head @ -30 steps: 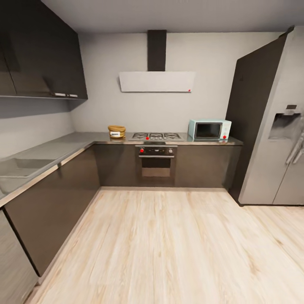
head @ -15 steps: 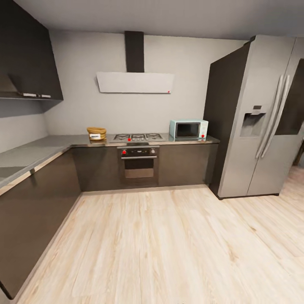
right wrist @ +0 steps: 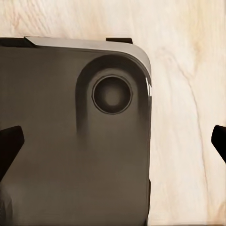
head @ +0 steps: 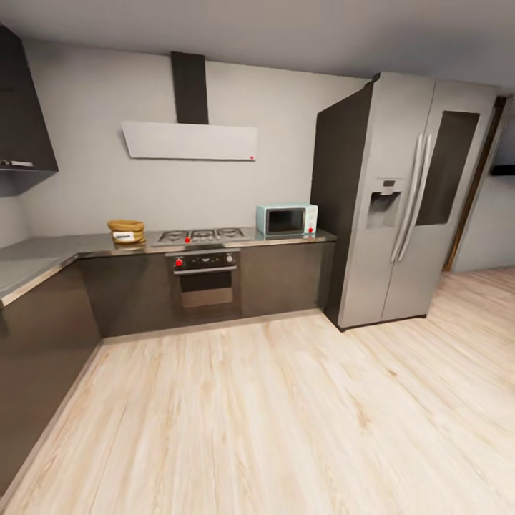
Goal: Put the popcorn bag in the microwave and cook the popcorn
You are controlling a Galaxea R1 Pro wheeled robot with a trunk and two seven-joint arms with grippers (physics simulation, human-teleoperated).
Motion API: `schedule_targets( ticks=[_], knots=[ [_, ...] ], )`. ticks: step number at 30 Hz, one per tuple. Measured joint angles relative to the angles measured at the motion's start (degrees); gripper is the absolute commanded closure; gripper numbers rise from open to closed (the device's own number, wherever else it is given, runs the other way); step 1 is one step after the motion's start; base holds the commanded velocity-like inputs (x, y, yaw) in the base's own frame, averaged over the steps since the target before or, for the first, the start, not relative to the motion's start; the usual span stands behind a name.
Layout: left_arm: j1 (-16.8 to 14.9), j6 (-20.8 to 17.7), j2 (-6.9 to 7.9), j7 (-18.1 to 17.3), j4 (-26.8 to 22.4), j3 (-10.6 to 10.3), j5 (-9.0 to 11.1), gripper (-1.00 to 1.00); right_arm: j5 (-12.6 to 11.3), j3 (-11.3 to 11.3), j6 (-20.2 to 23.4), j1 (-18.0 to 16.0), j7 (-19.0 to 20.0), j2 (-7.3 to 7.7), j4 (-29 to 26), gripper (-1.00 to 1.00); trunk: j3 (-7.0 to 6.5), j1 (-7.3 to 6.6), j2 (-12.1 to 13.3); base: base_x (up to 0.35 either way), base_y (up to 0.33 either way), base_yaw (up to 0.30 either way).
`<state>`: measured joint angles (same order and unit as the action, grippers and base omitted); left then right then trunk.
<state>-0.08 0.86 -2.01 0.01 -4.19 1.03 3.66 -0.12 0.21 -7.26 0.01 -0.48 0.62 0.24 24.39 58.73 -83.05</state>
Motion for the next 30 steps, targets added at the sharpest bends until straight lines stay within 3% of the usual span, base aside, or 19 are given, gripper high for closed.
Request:
schedule_targets(
  ticks=[10, 14, 30],
  knots=[
    [0.0, 0.0, 0.00, 0.3, 0.0, 0.0, 0.0, -1.00, 0.1, 0.0, 0.0, 0.0, 0.0, 0.00, 0.0, -1.00, -0.31, 0.00, 0.0, 0.000, 0.000, -0.281],
    [0.0, 0.0, 0.00, 0.3, 0.0, 0.0, 0.0, -1.00, 0.2, 0.1, 0.1, 0.0, 0.0, 0.05, 0.0, -1.00, -0.37, -0.01, 0.0, 0.029, 0.000, -0.083],
    [0.0, -0.7, 0.00, 0.3, 0.2, 0.0, 0.2, -1.00, -0.1, 0.3, 1.0, 0.0, 0.0, 0.03, 0.1, -1.00, -0.37, -0.03, 0.0, 0.303, 0.000, -0.002]
  ],
)
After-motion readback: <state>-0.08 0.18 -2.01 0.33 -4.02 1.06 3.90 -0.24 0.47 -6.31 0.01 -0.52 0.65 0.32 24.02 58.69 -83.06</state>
